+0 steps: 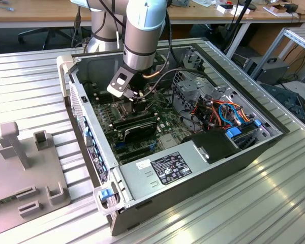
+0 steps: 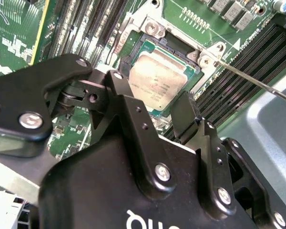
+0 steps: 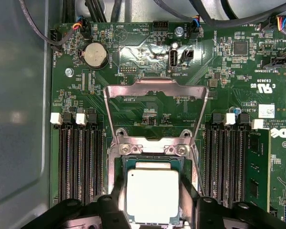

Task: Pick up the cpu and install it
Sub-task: 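Place the cpu into insertion slot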

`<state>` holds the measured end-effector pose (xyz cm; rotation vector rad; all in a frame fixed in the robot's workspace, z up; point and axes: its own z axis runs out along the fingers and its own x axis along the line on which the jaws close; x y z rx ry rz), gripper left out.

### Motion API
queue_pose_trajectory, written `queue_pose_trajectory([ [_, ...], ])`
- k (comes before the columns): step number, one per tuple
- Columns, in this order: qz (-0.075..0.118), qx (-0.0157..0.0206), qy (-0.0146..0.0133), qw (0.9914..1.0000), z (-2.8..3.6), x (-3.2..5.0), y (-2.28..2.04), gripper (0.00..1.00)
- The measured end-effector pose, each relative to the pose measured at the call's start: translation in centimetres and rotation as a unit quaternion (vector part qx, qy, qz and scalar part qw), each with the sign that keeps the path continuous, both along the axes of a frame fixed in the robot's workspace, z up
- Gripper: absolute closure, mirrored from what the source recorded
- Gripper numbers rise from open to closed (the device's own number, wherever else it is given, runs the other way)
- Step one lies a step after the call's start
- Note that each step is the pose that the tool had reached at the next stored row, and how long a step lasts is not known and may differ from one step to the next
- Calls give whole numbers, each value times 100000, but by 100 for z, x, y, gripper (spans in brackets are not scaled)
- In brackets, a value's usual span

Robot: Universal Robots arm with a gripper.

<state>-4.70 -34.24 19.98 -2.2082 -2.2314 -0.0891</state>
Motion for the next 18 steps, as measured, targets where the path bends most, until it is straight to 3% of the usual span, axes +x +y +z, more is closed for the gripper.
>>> queue_pose_trajectory([
  [5,-1,-29,16,100000,8,-1,-1,39],
  [9,1,-19,10,100000,58,-1,-1,39],
  [18,1,-21,9,100000,275,0,-1,39],
])
